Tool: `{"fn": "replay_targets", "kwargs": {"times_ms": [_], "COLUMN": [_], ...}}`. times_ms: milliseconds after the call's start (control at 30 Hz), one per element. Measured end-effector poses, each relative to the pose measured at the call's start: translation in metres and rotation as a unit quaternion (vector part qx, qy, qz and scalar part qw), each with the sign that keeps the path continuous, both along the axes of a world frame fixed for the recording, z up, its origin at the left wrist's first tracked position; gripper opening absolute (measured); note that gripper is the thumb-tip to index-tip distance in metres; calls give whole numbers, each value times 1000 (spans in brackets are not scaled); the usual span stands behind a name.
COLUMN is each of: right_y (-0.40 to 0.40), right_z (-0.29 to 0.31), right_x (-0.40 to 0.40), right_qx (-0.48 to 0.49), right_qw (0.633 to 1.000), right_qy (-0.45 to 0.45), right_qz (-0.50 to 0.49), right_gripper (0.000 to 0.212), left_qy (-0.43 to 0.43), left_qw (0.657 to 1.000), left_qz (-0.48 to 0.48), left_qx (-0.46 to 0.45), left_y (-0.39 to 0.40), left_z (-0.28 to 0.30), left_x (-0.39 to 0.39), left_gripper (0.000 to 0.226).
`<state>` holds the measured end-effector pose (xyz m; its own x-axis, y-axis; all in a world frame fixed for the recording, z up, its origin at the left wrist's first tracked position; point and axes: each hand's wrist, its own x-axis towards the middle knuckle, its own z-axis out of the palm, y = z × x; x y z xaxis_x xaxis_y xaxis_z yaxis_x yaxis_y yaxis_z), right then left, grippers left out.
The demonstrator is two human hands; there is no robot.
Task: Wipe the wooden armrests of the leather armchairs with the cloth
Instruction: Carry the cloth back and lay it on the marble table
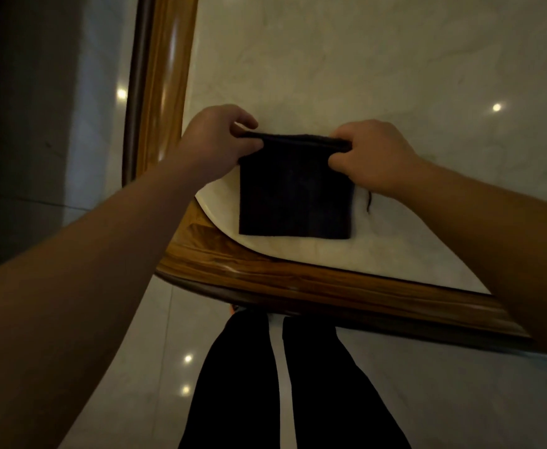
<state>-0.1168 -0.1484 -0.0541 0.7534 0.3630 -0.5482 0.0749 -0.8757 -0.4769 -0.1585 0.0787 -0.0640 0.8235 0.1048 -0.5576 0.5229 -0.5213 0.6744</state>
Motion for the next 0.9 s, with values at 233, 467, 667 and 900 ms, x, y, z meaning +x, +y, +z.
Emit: {"fn": "replay_targets", "kwargs": {"times_ms": [233,467,667,900], "right_y": [-5,-6,-1,12], "right_z": [-2,-7,2,9], "right_x": [19,24,17,-3], "right_qx": [-5,-11,-107,-123], "right_qw": [1000,998,978,971], "right_qy": [-15,-56,-167,-143], "right_qz": [5,9,62,145], "right_gripper": [29,38,54,20], "left_qy": [-25,-55,-108,-167], "left_qw": [999,992,961,910], "left_qz": [15,-8,-33,-236], "left_qx": [29,117,252,296], "left_y": [-10,-8,-18,-43], "left_z": [-4,-5,4,5], "left_x": [29,31,26,-8], "left_gripper": [19,30,31,30]}}
